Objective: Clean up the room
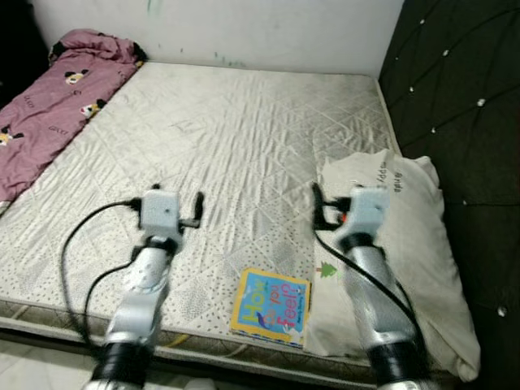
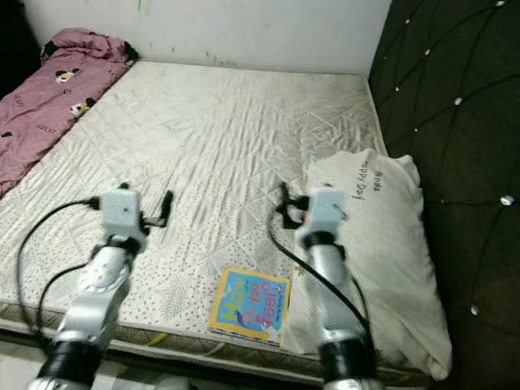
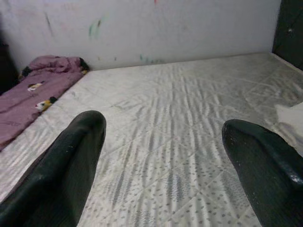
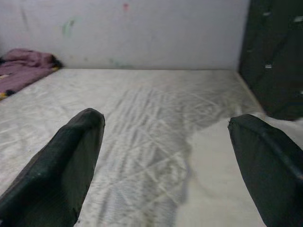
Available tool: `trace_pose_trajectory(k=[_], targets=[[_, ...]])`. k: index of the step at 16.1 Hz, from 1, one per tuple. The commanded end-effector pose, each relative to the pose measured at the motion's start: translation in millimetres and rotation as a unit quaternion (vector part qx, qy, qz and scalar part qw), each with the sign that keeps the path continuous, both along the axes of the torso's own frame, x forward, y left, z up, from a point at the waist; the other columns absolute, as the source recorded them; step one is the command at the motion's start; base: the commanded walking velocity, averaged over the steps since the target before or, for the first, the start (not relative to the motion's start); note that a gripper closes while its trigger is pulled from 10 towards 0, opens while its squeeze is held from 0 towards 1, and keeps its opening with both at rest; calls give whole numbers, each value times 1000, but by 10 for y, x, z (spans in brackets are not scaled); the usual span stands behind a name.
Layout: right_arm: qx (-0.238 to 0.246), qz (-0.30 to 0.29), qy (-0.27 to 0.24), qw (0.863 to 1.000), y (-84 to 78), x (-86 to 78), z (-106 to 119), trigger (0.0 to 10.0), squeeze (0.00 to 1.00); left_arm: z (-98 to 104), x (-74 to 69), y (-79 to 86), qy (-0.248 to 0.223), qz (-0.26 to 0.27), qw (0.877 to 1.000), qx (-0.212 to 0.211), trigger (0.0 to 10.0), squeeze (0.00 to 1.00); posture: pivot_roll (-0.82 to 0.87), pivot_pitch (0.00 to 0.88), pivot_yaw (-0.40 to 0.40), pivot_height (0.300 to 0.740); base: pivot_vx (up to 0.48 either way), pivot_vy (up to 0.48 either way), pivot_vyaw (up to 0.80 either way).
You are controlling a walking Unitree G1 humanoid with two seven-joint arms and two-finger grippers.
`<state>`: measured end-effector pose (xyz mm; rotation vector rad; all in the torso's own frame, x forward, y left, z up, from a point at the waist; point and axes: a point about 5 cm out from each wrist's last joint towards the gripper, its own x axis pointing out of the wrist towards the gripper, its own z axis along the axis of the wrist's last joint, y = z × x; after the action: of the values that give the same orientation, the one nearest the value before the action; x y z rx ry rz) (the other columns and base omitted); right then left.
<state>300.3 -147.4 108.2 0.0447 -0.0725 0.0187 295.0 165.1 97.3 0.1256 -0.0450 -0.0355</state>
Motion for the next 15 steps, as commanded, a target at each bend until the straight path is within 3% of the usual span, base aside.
trace_pose_trajectory(k=[1,4,7,12,15], targets=[[2,-11,-9,1000,-51,-20,64,10000,0,43,-39,92,-9,14,1000,-1,10000,0,26,0,33,740,0,0,0],[-3,-28,-1,1000,-120,-96,27,10000,0,24,-144,258,-3,55,998,-23,10000,0,26,0,35,740,0,0,0],[-13,-28,-5,1000,-113,-106,59,10000,0,26,-120,186,0,34,999,-22,10000,0,22,0,36,740,0,0,0],[-11,-23,5,1000,-121,-104,58,10000,0,40,-97,105,4,16,999,-32,10000,0,14,0,32,740,0,0,-774],[-11,-17,6,1000,-103,-97,58,10000,0,38,-97,98,5,13,999,-34,10000,0,14,0,31,740,0,356,0]])
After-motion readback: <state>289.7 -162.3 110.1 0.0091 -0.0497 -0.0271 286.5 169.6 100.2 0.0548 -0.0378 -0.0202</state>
